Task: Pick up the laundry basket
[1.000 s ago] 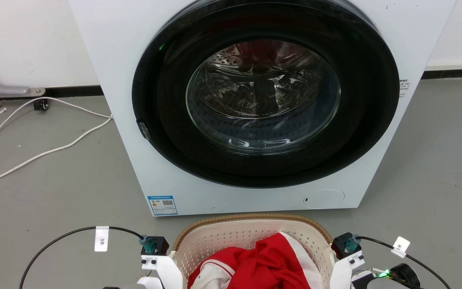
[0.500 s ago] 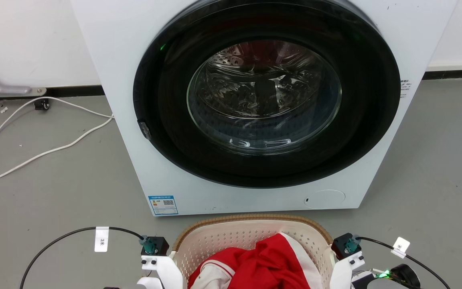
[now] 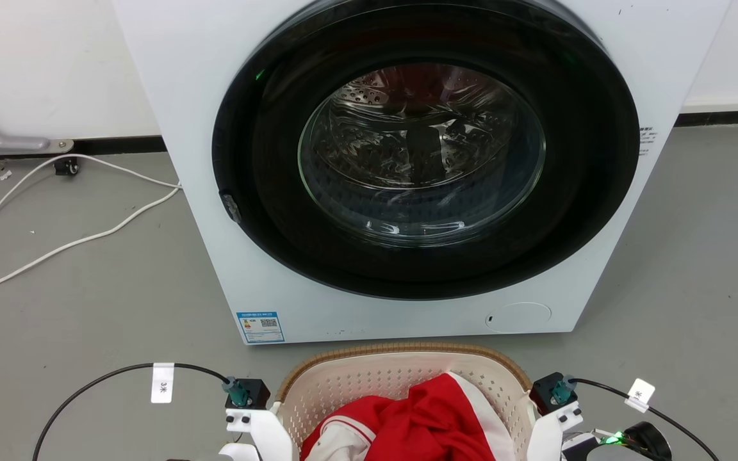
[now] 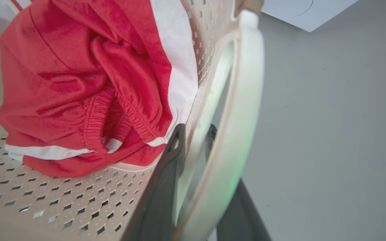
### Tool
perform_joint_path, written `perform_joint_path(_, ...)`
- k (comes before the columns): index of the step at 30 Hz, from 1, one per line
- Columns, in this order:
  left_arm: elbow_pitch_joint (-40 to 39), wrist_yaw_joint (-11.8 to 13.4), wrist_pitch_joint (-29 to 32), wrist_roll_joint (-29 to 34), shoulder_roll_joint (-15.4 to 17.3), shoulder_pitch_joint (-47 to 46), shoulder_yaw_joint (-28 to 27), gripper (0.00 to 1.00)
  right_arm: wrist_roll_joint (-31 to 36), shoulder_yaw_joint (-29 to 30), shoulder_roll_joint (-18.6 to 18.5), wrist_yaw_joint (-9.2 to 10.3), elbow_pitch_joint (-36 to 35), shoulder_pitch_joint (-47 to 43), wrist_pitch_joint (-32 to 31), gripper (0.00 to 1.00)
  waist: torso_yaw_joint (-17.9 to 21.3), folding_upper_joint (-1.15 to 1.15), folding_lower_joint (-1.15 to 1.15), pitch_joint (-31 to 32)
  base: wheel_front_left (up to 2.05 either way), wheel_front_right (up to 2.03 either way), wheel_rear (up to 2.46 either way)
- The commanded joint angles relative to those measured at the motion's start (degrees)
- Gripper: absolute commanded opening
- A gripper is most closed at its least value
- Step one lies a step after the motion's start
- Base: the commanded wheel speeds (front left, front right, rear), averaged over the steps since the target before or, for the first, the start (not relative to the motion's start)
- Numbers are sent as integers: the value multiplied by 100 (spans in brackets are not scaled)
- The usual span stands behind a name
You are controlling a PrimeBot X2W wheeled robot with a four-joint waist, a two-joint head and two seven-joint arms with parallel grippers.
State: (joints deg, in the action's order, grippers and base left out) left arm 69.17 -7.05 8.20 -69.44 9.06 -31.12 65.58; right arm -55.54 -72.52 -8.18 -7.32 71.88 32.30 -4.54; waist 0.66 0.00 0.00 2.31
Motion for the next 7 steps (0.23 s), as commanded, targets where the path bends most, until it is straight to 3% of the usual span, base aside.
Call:
perform_joint_path(1,-43,-73,-63,-27,4,-139,22,0,-5,-44,25,-30,-3,18,15,0,0,0,0,2,0,0,0)
perform_joint_path(7,-42,-73,-70,-66,6,-138,77,0,-19,-54,33,-31,-5,7,27,0,2,0,0,2,0,0,0)
